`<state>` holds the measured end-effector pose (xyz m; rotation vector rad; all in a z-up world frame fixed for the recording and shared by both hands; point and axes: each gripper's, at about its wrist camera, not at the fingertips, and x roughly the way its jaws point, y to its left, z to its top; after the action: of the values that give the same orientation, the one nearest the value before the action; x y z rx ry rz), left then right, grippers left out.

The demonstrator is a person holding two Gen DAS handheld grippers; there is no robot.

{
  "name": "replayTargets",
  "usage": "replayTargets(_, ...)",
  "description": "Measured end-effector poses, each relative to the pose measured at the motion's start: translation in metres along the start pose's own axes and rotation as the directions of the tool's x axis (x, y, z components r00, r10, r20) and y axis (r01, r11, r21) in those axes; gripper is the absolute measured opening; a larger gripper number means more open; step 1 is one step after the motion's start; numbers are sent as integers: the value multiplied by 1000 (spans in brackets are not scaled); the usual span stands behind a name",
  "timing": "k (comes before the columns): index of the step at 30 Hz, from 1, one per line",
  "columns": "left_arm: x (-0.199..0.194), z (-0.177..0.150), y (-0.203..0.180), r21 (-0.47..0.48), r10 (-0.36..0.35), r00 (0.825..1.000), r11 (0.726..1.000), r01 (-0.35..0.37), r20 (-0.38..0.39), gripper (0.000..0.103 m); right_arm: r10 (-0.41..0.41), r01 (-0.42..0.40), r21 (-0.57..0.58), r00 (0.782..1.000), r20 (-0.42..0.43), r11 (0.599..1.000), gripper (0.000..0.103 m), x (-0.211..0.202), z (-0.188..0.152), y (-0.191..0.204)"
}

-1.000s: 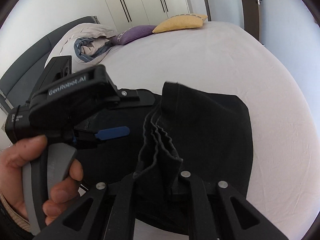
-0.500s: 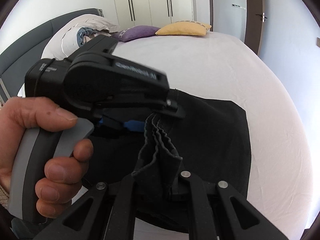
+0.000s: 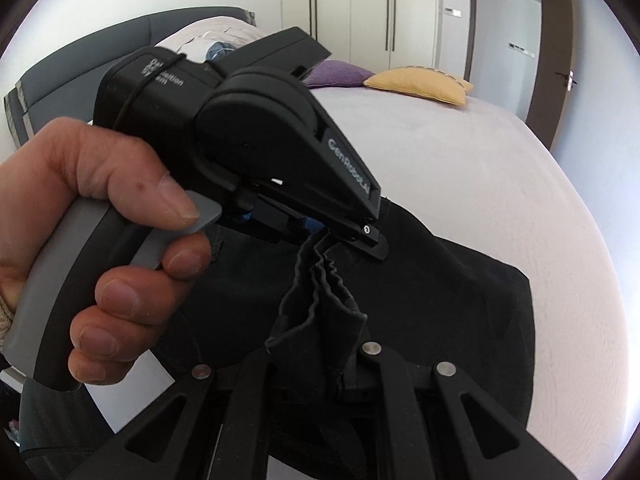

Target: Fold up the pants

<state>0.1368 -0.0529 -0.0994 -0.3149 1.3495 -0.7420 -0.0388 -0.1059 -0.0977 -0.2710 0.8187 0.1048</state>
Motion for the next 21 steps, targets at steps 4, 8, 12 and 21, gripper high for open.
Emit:
replayTargets(4,-13,12,30,-10,29,999,1000,-29,-14,12,26,-27,-53,999,-29,998,9,28,16,38)
replayTargets(8,-24,19,59,-8,72,997,997,-72,-38,12,38,-46,-117,997,-69,992,9,56,22,76)
replayTargets(12,-32,19,79,-16,81,996,997,-81,-37,12,36,-52,-144,993,-108,988,9,78,20,96)
replayTargets(21,-44,-3,114,-31,50,999,998,-51,-14,13,23,-47,-170,990,-137,984,19,93,14,115)
